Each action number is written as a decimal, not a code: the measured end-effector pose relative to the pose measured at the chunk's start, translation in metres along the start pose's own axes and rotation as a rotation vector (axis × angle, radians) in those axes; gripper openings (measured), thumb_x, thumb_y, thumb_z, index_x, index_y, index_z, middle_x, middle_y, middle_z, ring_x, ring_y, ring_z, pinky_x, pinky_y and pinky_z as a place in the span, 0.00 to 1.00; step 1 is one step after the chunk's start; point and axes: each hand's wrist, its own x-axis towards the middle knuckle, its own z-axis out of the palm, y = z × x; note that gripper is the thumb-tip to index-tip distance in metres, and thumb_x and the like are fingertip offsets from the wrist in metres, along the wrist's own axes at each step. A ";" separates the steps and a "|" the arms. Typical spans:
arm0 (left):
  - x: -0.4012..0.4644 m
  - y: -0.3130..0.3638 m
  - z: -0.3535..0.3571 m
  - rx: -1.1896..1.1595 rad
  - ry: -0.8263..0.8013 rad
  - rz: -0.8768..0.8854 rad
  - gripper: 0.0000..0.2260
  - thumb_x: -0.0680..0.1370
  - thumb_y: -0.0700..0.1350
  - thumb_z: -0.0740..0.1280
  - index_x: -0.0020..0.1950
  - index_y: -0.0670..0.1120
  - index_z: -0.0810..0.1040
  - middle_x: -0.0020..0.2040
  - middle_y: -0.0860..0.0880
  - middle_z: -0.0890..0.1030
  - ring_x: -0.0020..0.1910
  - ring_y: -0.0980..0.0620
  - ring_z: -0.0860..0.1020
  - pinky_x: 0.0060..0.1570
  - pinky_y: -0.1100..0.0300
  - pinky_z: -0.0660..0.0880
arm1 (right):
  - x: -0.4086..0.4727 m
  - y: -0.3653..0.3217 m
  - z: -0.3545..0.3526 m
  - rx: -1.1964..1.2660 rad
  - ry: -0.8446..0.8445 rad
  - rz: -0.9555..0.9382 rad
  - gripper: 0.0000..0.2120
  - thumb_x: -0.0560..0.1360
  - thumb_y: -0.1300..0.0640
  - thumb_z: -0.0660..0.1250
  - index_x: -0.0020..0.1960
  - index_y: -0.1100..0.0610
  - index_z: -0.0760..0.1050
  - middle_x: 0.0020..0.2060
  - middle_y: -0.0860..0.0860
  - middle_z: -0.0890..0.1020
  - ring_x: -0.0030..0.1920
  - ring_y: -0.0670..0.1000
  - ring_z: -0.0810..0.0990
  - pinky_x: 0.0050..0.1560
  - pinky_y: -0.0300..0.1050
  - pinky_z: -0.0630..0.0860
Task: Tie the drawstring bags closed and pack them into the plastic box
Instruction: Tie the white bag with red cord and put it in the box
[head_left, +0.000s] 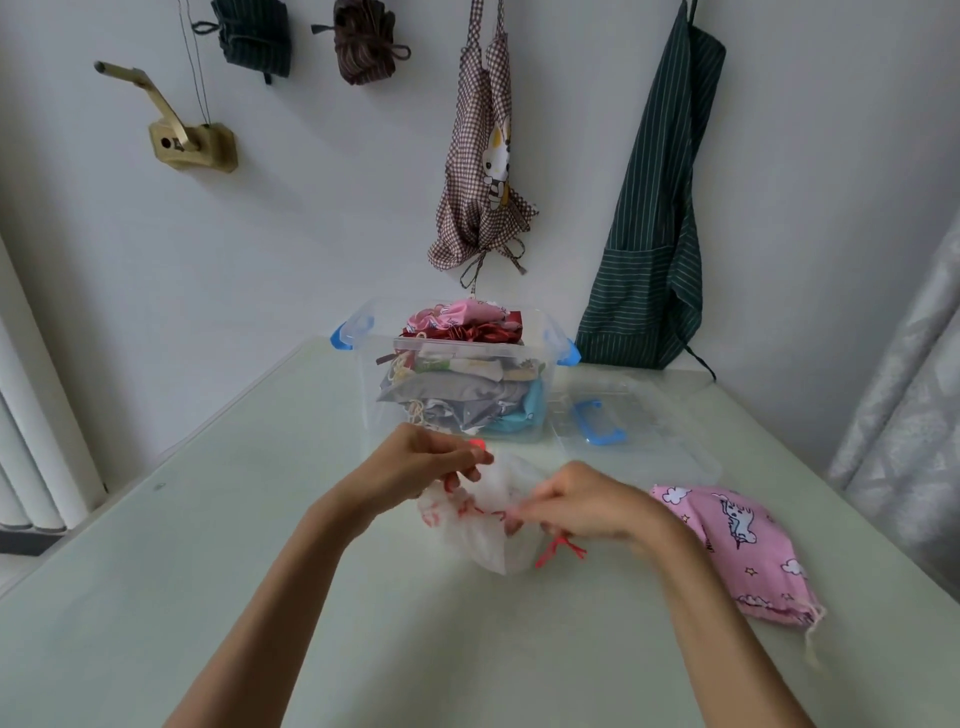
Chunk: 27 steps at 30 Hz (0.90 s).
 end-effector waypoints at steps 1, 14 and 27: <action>-0.001 0.001 0.002 0.022 -0.018 0.000 0.09 0.78 0.43 0.66 0.48 0.41 0.84 0.33 0.55 0.82 0.25 0.65 0.72 0.23 0.76 0.62 | -0.005 -0.002 -0.007 0.092 0.033 -0.020 0.10 0.75 0.49 0.67 0.40 0.52 0.83 0.27 0.47 0.72 0.30 0.43 0.70 0.36 0.35 0.66; -0.006 0.010 0.035 0.159 -0.415 0.077 0.11 0.80 0.46 0.62 0.55 0.46 0.83 0.40 0.62 0.83 0.40 0.65 0.78 0.42 0.75 0.71 | -0.027 -0.017 -0.027 0.384 0.306 -0.296 0.22 0.72 0.37 0.60 0.61 0.45 0.75 0.58 0.36 0.76 0.59 0.39 0.73 0.59 0.36 0.67; -0.006 0.013 0.011 0.088 -0.280 -0.079 0.15 0.80 0.51 0.61 0.52 0.44 0.84 0.34 0.56 0.79 0.32 0.63 0.74 0.32 0.71 0.68 | -0.017 0.010 -0.015 0.037 0.086 -0.193 0.06 0.72 0.49 0.70 0.47 0.48 0.82 0.46 0.46 0.84 0.50 0.48 0.79 0.48 0.36 0.72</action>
